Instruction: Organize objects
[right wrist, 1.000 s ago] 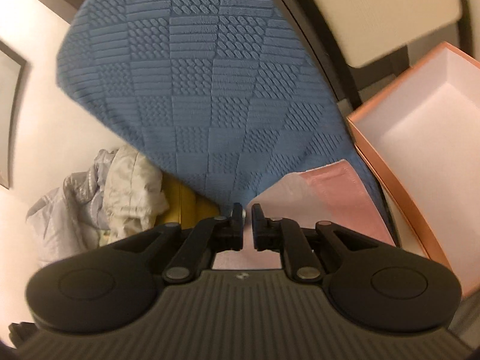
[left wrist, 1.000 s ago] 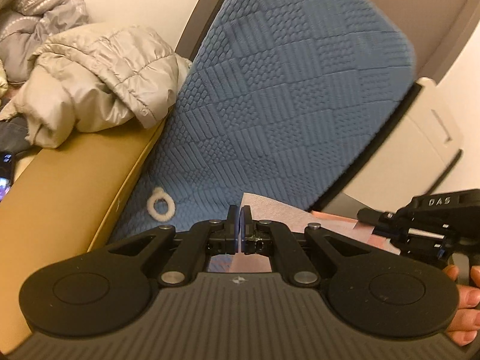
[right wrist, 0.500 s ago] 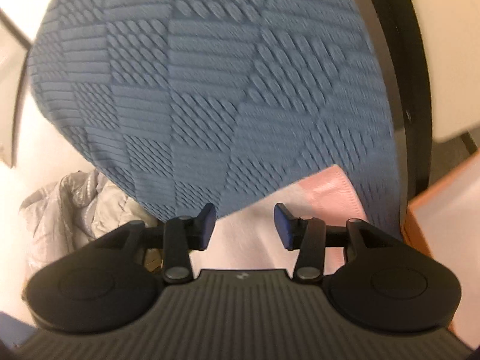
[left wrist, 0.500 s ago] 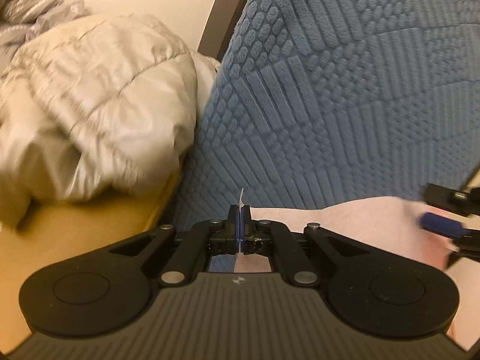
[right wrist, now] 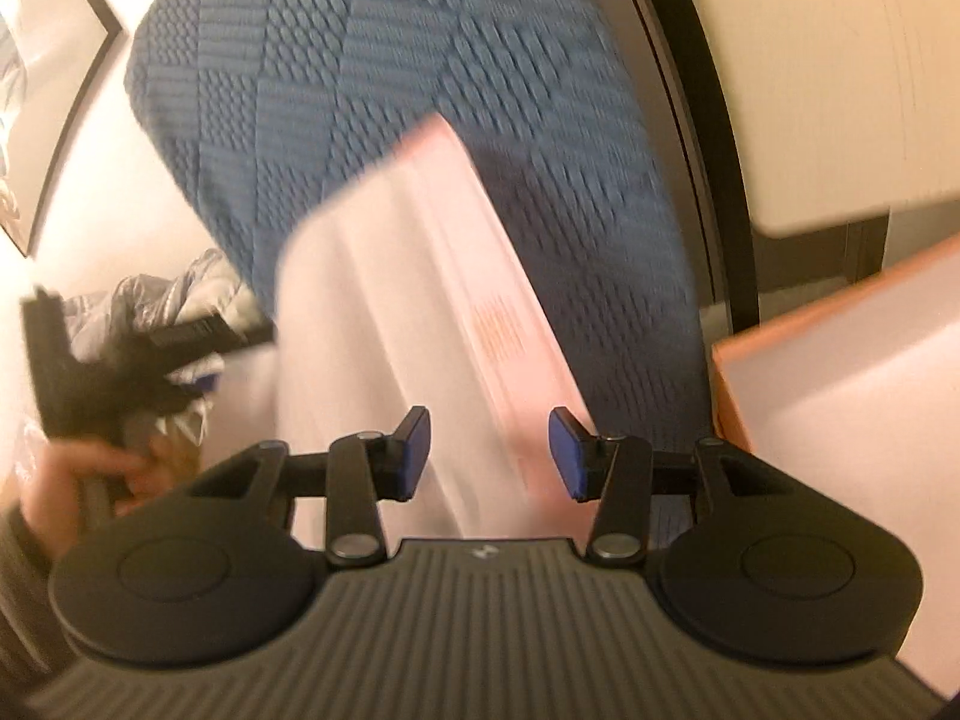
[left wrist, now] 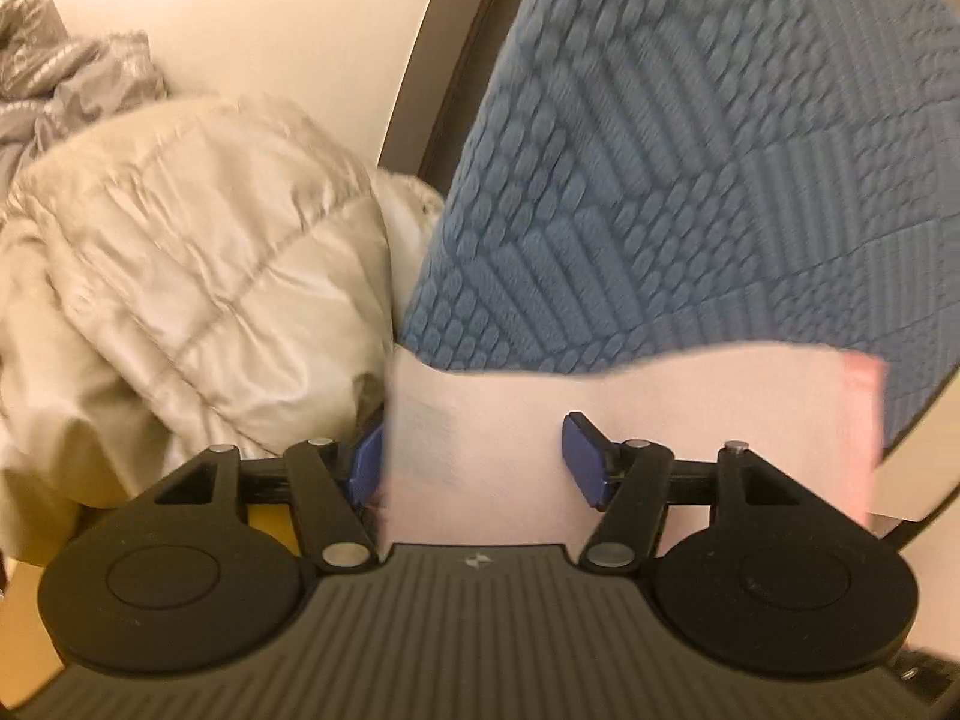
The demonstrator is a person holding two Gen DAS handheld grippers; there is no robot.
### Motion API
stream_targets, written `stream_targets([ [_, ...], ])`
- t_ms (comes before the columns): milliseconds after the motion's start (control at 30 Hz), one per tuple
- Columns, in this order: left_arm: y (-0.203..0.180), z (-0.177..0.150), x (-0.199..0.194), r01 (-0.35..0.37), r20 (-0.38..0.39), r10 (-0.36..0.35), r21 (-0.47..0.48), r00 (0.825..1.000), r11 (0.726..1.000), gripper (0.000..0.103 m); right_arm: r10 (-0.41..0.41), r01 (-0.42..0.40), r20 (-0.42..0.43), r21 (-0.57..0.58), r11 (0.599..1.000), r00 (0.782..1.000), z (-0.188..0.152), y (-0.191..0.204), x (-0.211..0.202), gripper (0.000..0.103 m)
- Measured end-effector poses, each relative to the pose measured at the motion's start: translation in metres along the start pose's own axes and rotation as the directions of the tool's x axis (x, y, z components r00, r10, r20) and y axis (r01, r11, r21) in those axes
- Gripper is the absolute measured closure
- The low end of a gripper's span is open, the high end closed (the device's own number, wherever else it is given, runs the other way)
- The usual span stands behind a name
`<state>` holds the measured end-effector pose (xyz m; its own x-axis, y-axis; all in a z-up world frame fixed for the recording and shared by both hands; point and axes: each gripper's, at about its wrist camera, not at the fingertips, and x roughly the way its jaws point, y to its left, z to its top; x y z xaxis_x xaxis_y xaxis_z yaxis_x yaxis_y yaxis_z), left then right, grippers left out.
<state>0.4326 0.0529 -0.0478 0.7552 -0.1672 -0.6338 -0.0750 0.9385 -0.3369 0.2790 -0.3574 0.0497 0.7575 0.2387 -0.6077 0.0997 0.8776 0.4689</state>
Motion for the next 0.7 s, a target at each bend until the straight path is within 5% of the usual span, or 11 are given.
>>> stream_targets([
  [100, 0.008, 0.004, -0.024, 0.044, 0.028, -0.044, -0.013, 0.999, 0.999, 0.032, -0.012, 0.012, 0.000, 0.003, 1.000, 1.000, -0.012, -0.006, -0.001, 0.055],
  [400, 0.019, -0.041, -0.127, 0.015, 0.138, -0.014, -0.001, 0.990, 1.000, 0.023, -0.044, 0.044, 0.004, -0.028, 0.999, 0.999, -0.032, -0.009, 0.015, 0.055],
  [567, 0.030, -0.105, -0.146, 0.051, 0.059, -0.049, -0.033, 0.997, 0.998, 0.023, -0.046, 0.043, -0.027, -0.098, 0.994, 0.999, -0.053, -0.011, 0.031, 0.055],
  [700, 0.038, -0.155, -0.126, 0.048, -0.083, -0.052, -0.044, 0.995, 0.998, 0.023, -0.054, 0.045, -0.048, -0.172, 0.984, 0.997, -0.065, -0.013, 0.045, 0.039],
])
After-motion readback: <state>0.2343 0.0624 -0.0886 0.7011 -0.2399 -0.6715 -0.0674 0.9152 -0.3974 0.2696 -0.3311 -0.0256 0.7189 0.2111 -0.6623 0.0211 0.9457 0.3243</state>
